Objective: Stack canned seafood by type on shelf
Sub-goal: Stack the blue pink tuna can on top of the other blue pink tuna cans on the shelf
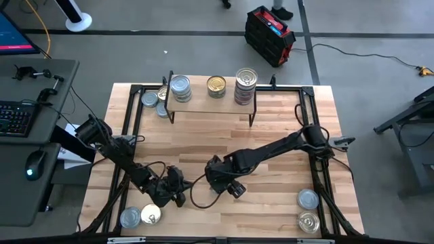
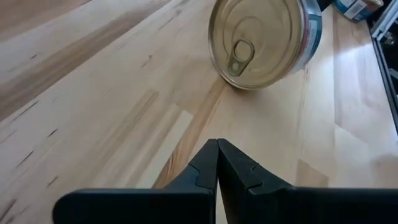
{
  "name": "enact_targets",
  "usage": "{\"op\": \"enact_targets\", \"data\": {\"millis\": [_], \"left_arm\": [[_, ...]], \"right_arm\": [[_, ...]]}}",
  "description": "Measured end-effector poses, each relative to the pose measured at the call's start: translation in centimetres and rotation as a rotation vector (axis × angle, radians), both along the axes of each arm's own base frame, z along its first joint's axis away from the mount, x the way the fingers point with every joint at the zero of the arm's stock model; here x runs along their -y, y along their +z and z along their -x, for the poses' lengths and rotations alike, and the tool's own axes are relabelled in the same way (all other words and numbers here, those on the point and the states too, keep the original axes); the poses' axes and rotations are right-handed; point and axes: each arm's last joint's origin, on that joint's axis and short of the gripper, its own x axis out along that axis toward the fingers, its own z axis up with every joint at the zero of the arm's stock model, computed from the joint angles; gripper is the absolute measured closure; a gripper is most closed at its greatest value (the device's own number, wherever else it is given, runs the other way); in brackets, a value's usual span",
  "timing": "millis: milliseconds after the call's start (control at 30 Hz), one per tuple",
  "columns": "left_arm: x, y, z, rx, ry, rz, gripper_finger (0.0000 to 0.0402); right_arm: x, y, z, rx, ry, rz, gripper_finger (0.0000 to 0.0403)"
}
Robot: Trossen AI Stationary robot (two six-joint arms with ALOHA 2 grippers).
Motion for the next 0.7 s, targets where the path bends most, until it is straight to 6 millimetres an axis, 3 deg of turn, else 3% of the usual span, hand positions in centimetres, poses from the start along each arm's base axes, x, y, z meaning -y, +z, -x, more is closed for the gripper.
{"op": "enact_targets", "data": {"millis": [333,600,700], "left_arm": [[-0.1,-0.1,0.1,-0.006,0.004,-0.012,0.0402],[-0.6,-0.7,0.6,-0.092,-0.017,-0.102,0.0402],[-0.8,-0.9,0.8,-0.123,-0.018,-0.131,0.0401]], "right_arm": [[-0.1,-1.8,-0.8,-0.003,-0.010,0.020,0.0116],[-0.1,-0.8,-0.8,-0.016,-0.044,0.053,0.0232],[0.0,0.8,-0.6,-0.057,-0.110,0.042,0.0235]]}}
